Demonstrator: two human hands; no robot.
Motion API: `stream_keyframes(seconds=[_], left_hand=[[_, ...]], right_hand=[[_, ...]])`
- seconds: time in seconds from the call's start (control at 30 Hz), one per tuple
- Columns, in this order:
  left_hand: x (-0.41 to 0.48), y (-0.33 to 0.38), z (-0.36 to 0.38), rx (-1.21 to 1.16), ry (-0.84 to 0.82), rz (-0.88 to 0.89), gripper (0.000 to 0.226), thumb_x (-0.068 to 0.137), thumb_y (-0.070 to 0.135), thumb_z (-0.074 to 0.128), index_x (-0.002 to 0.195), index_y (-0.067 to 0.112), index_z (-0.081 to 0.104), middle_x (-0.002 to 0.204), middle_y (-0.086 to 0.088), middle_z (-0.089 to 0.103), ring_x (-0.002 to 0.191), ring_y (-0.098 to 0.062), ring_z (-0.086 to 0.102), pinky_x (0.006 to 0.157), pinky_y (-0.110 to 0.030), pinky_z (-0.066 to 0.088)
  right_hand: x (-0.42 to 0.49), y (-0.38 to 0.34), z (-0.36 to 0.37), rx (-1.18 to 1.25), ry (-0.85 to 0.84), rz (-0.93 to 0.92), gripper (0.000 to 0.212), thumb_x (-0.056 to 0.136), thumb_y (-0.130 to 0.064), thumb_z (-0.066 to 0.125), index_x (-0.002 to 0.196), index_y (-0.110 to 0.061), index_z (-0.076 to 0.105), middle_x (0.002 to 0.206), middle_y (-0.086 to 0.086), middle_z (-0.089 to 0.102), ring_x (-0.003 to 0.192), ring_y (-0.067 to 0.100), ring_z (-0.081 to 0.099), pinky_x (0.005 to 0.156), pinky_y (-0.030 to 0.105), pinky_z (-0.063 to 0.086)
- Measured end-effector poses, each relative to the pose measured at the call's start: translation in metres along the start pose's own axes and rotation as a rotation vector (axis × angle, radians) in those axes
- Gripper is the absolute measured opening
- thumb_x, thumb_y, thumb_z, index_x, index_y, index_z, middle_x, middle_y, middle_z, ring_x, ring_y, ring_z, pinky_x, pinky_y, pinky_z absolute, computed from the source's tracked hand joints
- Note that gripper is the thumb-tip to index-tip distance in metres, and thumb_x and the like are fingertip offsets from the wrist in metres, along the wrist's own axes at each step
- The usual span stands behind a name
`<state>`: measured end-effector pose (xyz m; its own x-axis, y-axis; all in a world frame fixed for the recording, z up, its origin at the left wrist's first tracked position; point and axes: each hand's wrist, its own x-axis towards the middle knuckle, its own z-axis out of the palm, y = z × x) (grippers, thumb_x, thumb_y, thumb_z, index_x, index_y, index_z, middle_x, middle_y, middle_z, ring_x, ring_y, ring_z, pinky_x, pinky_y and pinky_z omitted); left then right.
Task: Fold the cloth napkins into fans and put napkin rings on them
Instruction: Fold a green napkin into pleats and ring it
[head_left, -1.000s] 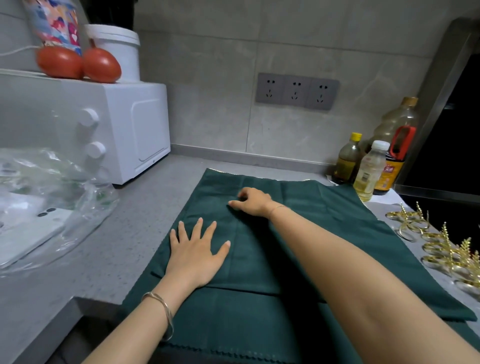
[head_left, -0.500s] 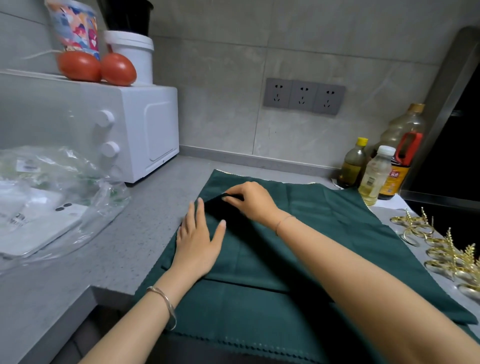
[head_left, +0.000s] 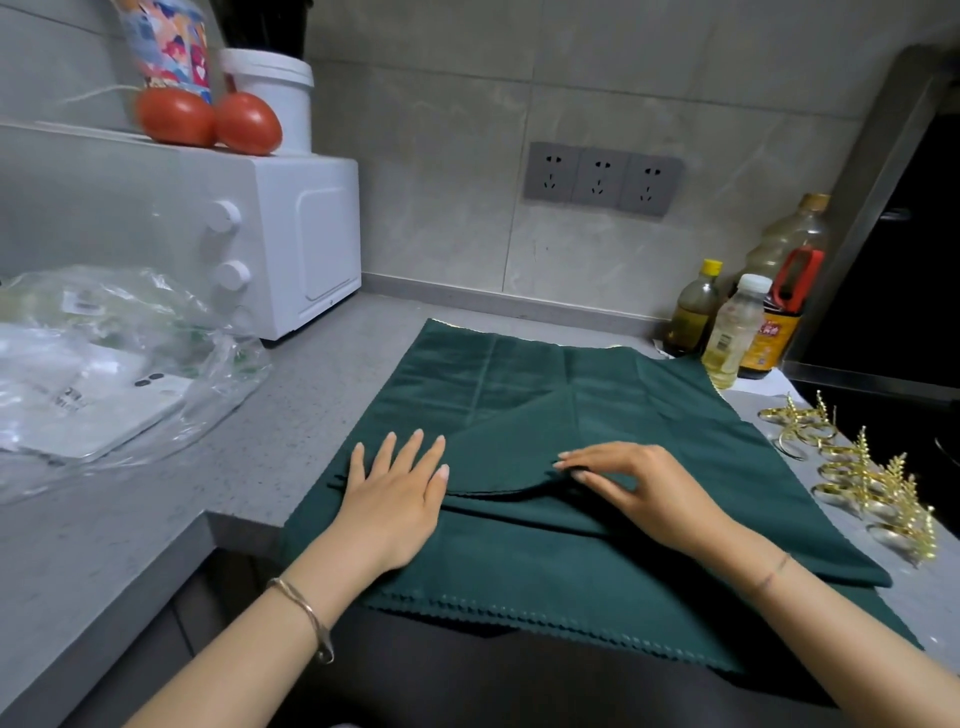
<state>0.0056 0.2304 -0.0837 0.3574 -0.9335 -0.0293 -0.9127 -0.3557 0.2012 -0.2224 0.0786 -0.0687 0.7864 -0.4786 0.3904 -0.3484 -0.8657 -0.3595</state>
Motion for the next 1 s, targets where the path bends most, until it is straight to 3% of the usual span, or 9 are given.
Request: stream_keyframes(seconds=[0.47,0.73,0.9,1.0], left_hand=[[-0.001,0.006,0.0,0.038,-0.112,0.016,0.053,0.103,0.038,0.006,0.151,0.026,-0.012,0.158,0.006,-0.018,0.146,-0.019,-0.016,0.118,-0.044,-0.009],[0.03,0.03,-0.011,-0.035,-0.179,-0.004,0.053,0.103,0.038,0.008,0.152,0.026,-0.007,0.159,0.006,-0.013,0.147,-0.021,-0.01,0.118,-0.046,-0.006],[0.056,0.04,-0.007,-0.132,-0.101,0.09,0.051,0.104,0.034,0.01,0.153,0.022,0.004,0.161,0.005,0.001,0.148,-0.017,-0.002,0.119,-0.043,-0.002],[0.059,0.038,0.003,-0.129,-0.037,0.094,0.051,0.104,0.034,0.011,0.153,0.022,0.006,0.161,0.005,0.004,0.148,-0.016,-0.001,0.119,-0.043,-0.003]], right_hand=[[-0.032,0.0,0.0,-0.119,-0.12,0.01,0.025,0.095,-0.037,0.051,0.116,-0.041,0.064,0.125,-0.024,0.059,0.118,-0.008,0.049,0.095,0.023,0.046],[-0.039,-0.006,0.003,-0.122,-0.088,0.047,0.048,0.092,-0.06,0.028,0.117,-0.042,0.064,0.126,-0.027,0.056,0.121,-0.011,0.044,0.093,0.004,0.035],[-0.035,-0.005,0.004,-0.148,-0.045,0.05,0.051,0.091,-0.059,0.029,0.107,-0.036,0.071,0.116,-0.024,0.064,0.112,-0.007,0.053,0.089,0.005,0.037],[-0.025,-0.007,0.006,-0.201,0.001,0.056,0.05,0.093,-0.055,0.035,0.085,-0.027,0.076,0.091,-0.017,0.072,0.088,0.001,0.062,0.076,0.02,0.048]])
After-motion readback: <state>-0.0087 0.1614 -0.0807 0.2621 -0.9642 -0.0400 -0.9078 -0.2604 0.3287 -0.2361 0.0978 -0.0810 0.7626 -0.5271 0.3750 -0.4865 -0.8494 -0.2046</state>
